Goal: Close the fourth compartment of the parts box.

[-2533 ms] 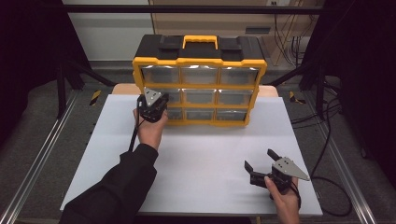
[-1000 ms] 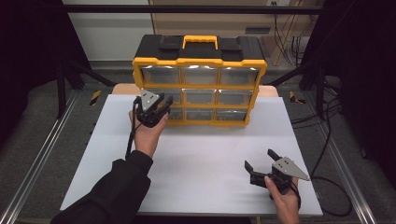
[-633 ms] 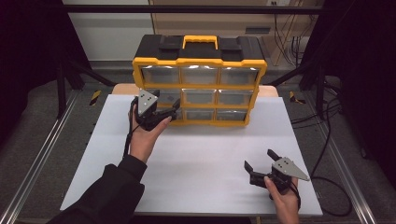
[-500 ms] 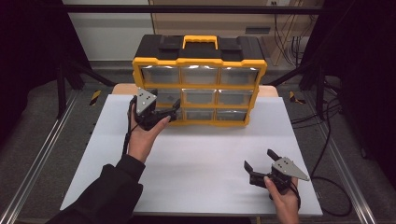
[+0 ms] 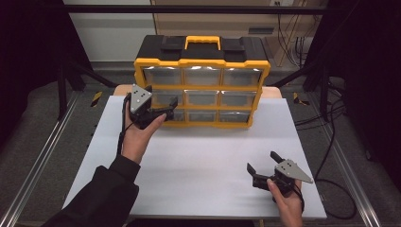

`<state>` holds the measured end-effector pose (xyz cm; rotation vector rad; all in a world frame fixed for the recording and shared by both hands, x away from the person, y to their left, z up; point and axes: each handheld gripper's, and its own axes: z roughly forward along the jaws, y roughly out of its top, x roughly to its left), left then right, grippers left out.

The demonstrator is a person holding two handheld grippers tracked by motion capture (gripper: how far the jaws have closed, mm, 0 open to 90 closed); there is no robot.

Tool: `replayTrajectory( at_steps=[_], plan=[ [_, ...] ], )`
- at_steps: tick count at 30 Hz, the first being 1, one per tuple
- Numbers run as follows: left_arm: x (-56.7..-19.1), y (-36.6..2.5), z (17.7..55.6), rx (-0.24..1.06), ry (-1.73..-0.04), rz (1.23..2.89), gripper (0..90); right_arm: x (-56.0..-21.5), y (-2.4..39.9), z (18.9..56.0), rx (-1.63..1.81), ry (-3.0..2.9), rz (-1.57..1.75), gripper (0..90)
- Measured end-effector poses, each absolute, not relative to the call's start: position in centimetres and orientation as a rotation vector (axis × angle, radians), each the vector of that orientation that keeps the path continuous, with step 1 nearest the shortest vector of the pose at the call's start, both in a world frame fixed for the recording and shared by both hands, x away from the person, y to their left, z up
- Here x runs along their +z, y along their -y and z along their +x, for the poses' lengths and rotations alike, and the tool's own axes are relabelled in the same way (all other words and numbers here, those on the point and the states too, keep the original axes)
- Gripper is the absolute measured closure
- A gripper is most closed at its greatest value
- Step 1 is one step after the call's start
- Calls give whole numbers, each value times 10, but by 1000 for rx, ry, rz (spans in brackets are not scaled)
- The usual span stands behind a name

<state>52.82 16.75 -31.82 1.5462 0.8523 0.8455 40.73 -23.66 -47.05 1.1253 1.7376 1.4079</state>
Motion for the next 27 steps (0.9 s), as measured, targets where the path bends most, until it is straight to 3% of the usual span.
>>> replayTrajectory(
  at_steps=[27],
  plan=[
    [-302,-222,530,891,-901,1478,7,-471,236,408,1399,-1740,1119,19]
  ],
)
